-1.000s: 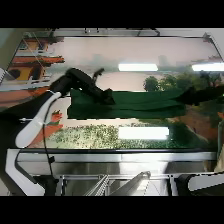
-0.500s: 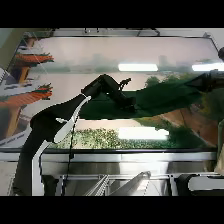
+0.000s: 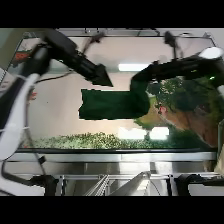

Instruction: Fold the shirts.

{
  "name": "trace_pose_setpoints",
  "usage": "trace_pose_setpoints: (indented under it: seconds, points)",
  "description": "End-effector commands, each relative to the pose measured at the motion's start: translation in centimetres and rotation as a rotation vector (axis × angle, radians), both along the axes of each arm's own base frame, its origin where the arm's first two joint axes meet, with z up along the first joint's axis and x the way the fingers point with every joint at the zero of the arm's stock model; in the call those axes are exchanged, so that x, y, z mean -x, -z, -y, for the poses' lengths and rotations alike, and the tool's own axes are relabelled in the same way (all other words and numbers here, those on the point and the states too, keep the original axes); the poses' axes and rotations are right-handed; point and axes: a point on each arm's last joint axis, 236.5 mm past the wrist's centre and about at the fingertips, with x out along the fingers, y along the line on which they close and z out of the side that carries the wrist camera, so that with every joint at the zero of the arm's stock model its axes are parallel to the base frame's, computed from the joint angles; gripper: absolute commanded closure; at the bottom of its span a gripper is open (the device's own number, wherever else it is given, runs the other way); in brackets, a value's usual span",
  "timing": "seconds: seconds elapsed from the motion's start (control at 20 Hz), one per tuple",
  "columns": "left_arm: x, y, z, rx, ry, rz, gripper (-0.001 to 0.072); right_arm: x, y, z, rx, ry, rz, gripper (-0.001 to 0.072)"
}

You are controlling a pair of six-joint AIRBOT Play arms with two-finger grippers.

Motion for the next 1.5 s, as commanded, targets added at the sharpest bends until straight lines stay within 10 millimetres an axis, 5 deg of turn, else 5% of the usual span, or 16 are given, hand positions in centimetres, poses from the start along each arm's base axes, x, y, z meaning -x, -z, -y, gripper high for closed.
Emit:
trace_pose_setpoints:
  seconds: [0.0,0.15,0.2,0.25,0.3,0.35,0.4,0.5,0.6,0.8,0.85,0.9,0.95,1.05,1.2,1.45]
  points:
    - [2.3,-3.5,-8.4,-0.006,-0.170,0.143,0.0685,-0.4,3.7,-10.9,0.004,0.074,0.031,0.0694]
    - [4.4,-1.8,-13.1,-0.014,-0.344,0.133,0.0684,-0.2,8.3,-17.3,-0.039,0.087,-0.010,0.0692]
    - [5.3,-1.0,-13.9,-0.018,-0.368,0.120,0.0684,0.2,9.3,-18.9,-0.077,0.079,-0.036,0.0587]
    - [5.9,-0.2,-14.6,-0.020,-0.390,0.115,0.0684,0.6,9.7,-20.1,-0.123,0.069,-0.075,0.0318]
    - [6.0,0.2,-14.9,-0.005,-0.431,0.114,0.0684,1.1,9.7,-20.6,-0.168,0.051,-0.107,0.0315]
    - [6.0,0.4,-15.2,0.004,-0.465,0.117,0.0684,1.8,9.2,-20.4,-0.196,0.009,-0.124,0.0429]
    - [6.1,0.4,-15.3,0.019,-0.488,0.121,0.0684,2.1,8.2,-19.6,-0.224,-0.032,-0.134,0.0427]
    - [6.5,0.6,-15.5,0.016,-0.497,0.134,0.0683,1.7,5.3,-16.0,-0.274,-0.091,-0.152,0.0413]
    - [6.6,0.4,-15.4,0.019,-0.489,0.143,0.0683,0.1,4.5,-10.6,-0.197,-0.080,-0.152,0.0421]
    - [6.4,1.2,-15.4,0.017,-0.481,0.112,0.0683,-3.2,9.9,4.1,0.245,0.127,-0.212,0.0463]
    - [6.5,1.6,-15.3,0.017,-0.471,0.091,0.0683,-3.4,12.2,7.9,0.358,0.195,-0.269,0.0199]
    - [6.7,2.0,-15.2,0.017,-0.458,0.067,0.0683,-2.9,14.6,10.7,0.444,0.241,-0.330,0.0016]
    - [6.9,2.3,-15.1,0.017,-0.450,0.048,0.0683,-2.5,16.4,12.0,0.478,0.260,-0.365,0.0017]
    - [6.7,2.9,-15.2,0.019,-0.447,0.020,0.0683,-2.4,19.5,12.6,0.487,0.274,-0.421,0.0017]
    - [6.5,3.6,-15.2,0.019,-0.446,-0.010,0.0683,-1.9,22.4,9.6,0.373,0.223,-0.513,0.0017]
    - [6.4,4.0,-15.0,0.019,-0.443,-0.027,0.0684,-1.8,22.4,3.4,0.179,0.168,-0.553,0.0023]
